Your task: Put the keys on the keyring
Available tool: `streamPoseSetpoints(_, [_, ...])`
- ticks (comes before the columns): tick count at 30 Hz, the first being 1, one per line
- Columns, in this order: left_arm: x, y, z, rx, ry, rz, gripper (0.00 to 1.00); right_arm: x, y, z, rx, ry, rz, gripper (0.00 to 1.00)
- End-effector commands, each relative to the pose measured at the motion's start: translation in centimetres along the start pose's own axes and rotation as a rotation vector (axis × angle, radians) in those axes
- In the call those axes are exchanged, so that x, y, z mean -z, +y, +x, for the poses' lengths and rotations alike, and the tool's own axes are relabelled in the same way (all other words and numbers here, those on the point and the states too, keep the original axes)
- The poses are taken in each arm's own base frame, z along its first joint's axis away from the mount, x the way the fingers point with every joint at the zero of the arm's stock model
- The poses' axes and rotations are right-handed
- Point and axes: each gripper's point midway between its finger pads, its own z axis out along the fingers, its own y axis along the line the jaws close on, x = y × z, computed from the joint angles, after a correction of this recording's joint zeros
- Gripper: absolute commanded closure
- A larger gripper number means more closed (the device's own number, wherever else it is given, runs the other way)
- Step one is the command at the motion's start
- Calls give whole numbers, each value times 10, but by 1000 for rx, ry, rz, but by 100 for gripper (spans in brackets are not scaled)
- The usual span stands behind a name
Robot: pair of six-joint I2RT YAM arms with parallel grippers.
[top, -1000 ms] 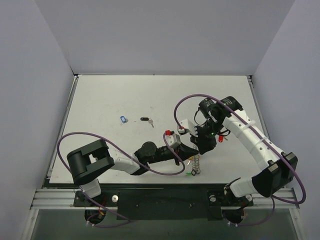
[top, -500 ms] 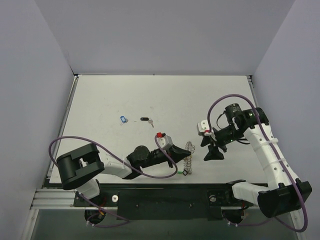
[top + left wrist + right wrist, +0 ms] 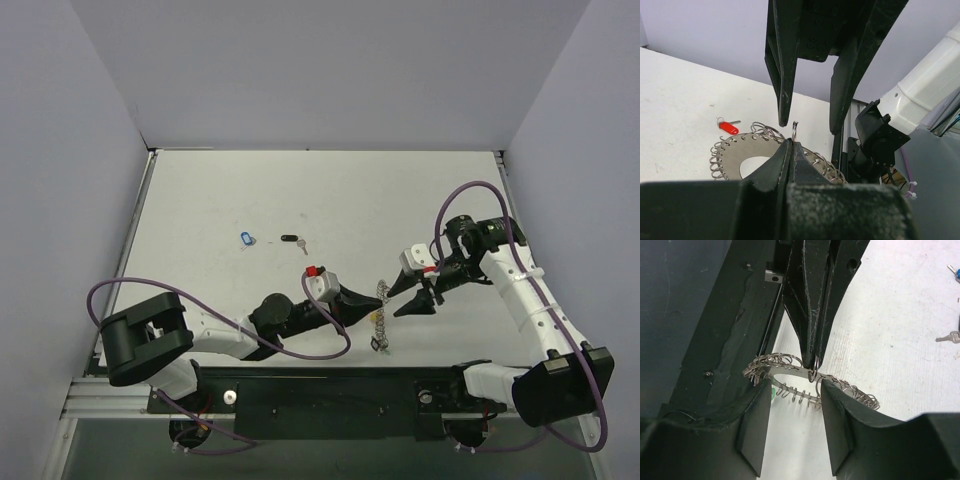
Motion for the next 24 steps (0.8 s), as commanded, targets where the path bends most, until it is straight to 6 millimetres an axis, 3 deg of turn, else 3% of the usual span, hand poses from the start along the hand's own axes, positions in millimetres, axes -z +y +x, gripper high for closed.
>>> streamPoseSetpoints(1, [-5, -18, -61, -42, -208, 49, 100, -5, 30, -16, -157, -113, -66, 61])
streamPoseSetpoints(18, [-13, -22, -65, -30, -230, 52, 100, -10, 30, -17, -202, -156, -66, 76])
streamPoseSetpoints(22, [-14, -23, -64, -26, -230, 54, 100, -10, 29, -16, -204, -155, -66, 87])
streamPoseSetpoints(24, [-14, -23, -63, -22, -230, 53, 100, -10, 29, -15, -206, -151, -69, 98])
